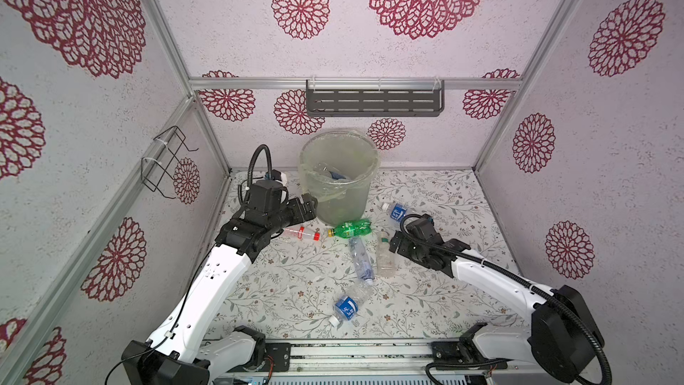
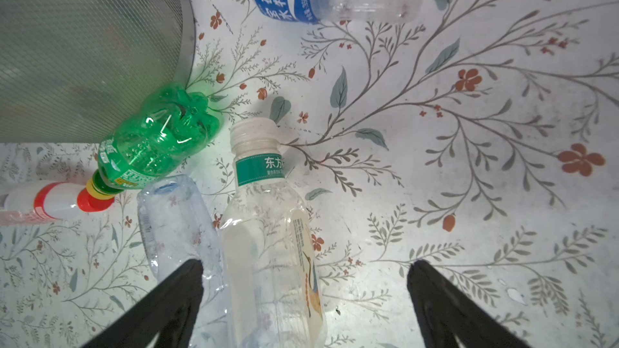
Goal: Throw the plastic bottles in the bin
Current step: Pick up the plastic bottle from the center of the table.
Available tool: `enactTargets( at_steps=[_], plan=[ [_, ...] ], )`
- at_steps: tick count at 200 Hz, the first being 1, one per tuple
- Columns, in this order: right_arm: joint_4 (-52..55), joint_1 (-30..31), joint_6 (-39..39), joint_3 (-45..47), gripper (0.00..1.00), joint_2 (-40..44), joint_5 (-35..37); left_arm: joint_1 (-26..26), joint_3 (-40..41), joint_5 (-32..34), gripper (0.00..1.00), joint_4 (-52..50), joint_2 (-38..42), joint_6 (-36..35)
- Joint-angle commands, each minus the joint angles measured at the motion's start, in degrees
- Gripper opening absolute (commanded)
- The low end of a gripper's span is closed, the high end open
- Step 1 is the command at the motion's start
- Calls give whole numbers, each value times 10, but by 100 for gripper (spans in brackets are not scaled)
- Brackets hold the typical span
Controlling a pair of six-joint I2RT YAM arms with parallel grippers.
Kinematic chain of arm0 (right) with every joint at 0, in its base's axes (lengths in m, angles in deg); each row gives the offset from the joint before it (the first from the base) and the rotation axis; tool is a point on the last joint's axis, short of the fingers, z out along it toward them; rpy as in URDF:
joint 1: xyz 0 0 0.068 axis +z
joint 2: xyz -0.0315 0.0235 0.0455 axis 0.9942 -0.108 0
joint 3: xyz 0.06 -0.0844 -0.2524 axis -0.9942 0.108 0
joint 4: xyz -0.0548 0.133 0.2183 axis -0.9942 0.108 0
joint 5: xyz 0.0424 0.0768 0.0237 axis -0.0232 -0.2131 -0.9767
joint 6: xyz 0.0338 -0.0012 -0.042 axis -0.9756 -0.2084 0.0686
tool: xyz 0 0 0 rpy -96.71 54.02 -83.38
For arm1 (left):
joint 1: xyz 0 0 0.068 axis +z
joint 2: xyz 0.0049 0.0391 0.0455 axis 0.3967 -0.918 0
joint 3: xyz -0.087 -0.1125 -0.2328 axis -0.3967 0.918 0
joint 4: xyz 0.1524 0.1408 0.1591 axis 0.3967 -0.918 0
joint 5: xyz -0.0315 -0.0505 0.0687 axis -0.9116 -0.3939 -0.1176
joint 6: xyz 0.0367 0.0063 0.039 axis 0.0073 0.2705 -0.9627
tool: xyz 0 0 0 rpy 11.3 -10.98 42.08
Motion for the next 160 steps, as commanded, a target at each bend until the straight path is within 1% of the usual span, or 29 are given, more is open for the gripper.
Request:
enactTargets(
  at_steps=[1, 15, 40, 77, 115, 160],
  plan=[
    [19, 3, 41, -20, 99, -3, -5, 7, 23, -11, 97, 25, 10, 14],
    [16, 4, 46, -14, 99, -5, -2, 8, 34, -21, 97, 23, 11, 20],
    [4, 8, 36, -3, 99, -9, 2, 9, 46, -19, 97, 8, 22, 21],
    [-17, 28, 28, -3, 99, -22, 3, 14, 75, -27, 97, 22, 30, 16],
    [-24, 51, 19, -18, 99, -49, 9, 16, 88, -51, 97, 29, 11, 11],
    [-19, 55, 35, -45, 99, -96, 5, 21, 104, -57, 97, 49, 3, 13]
  ],
)
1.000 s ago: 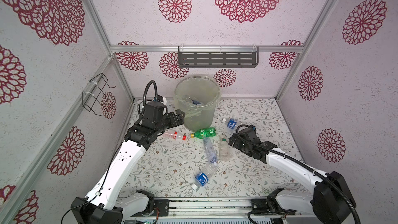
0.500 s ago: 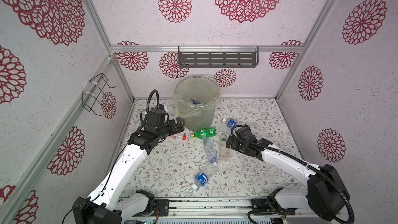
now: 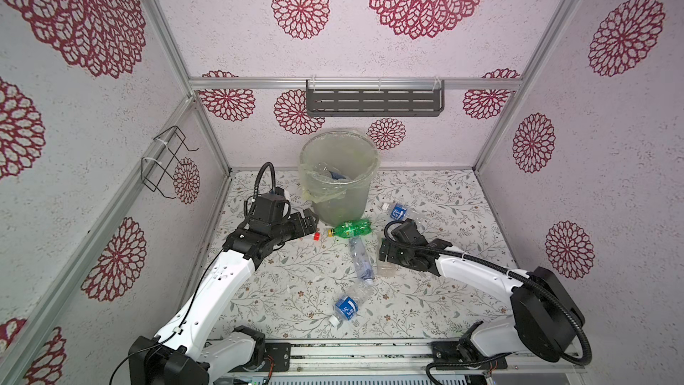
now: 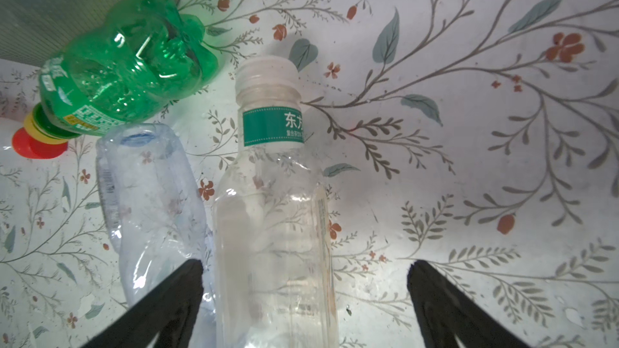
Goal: Throw the plastic bottles in the bin
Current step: Pick up the plastic bottle from the center of the table.
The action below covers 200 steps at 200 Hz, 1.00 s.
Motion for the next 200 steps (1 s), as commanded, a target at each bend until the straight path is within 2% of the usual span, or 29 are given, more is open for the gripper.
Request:
enactTargets(
  at_steps=[1, 49, 168, 178, 188, 200],
  plan=[
    [-2, 2, 10, -28, 99, -15, 7, 9, 8, -10, 97, 24, -3, -5],
    [8, 2, 8, -51, 98, -55, 10, 14, 25, -20, 97, 30, 3, 5],
    [10, 13, -6, -52, 88, -72, 4, 15, 61, -28, 97, 49, 30, 35],
    [8, 14, -7, -50, 84, -74, 3, 14, 67, -30, 97, 50, 33, 37],
    [5, 16, -9, -48, 68, -76, 1, 15, 71, -33, 97, 51, 35, 40],
    [5, 16, -13, -47, 66, -80, -2, 14, 73, -37, 97, 49, 36, 42]
  ],
)
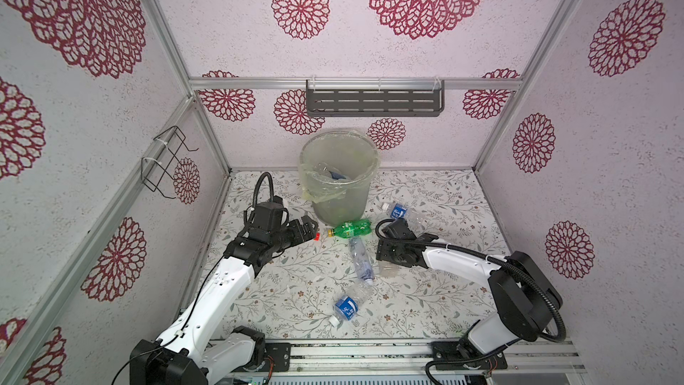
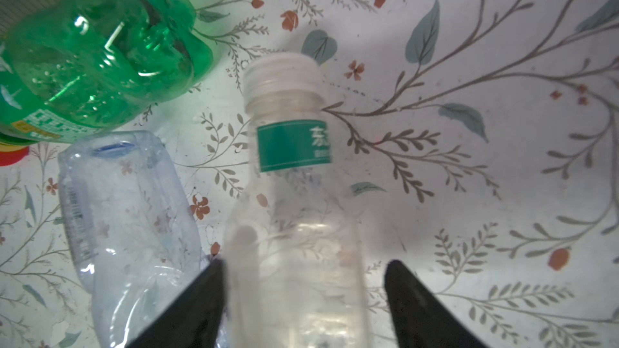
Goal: Throw the plastic bottles in the bin
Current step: Pick up the plastic bottle from the center of the table.
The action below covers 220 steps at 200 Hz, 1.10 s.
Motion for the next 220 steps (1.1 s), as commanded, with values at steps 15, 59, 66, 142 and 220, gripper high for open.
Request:
enactTargets(
  at_steps=[15, 59, 66, 142, 220],
  plan=[
    [7, 5, -17, -5, 65, -8, 0, 3, 9, -12, 97, 15, 11, 10],
    [5, 8, -32, 8, 56, 13, 4, 3, 18, -17, 97, 15, 13, 12],
    [5, 8, -33, 10, 55, 18, 4, 3, 19, -18, 97, 16, 13, 13],
    [2, 9, -56, 23, 53, 87, -5, 3, 26, -28, 97, 13, 28, 16],
    [0, 9, -77, 3, 51, 167, 5, 4, 33, -29, 97, 0, 55, 15]
  ],
)
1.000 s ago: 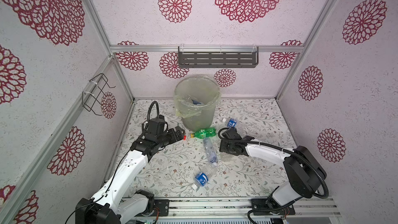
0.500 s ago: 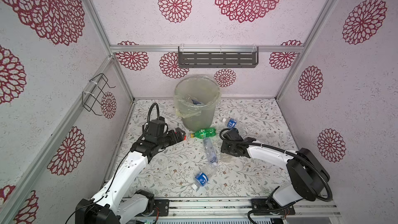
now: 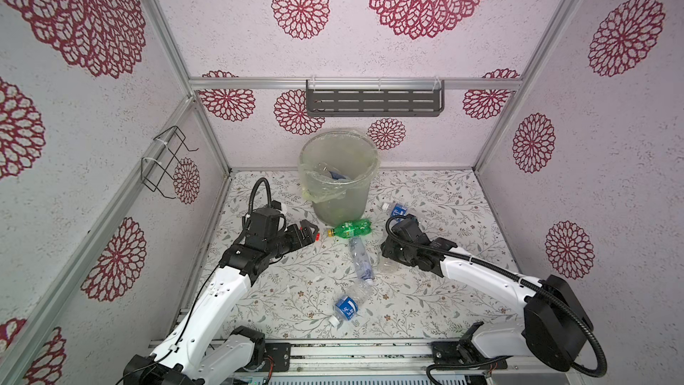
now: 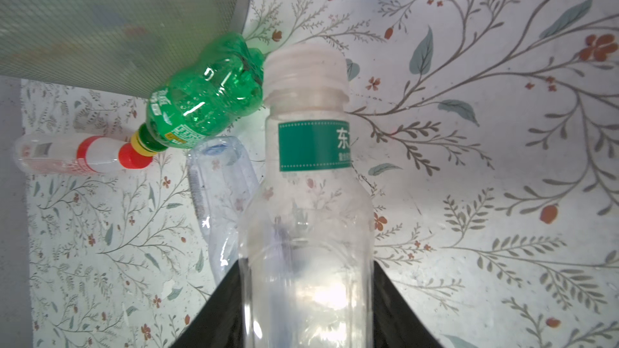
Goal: Throw the plastic bottles in the bin
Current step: Pick up the plastic bottle from the center of the table.
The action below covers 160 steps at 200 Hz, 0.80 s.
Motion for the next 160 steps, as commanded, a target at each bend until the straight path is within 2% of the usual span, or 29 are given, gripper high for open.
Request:
enactTargets(
  at_steps=[1, 87, 160],
  plan=[
    [0, 3, -20, -23, 51, 38, 15, 4, 8, -1, 97, -3, 13, -2],
    [-52, 3, -22, -66, 51, 116, 63, 3, 9, 8, 97, -11, 19, -15],
    [-51, 2, 4, -149, 50, 96, 76, 3, 11, 14, 97, -14, 22, -12]
  ],
)
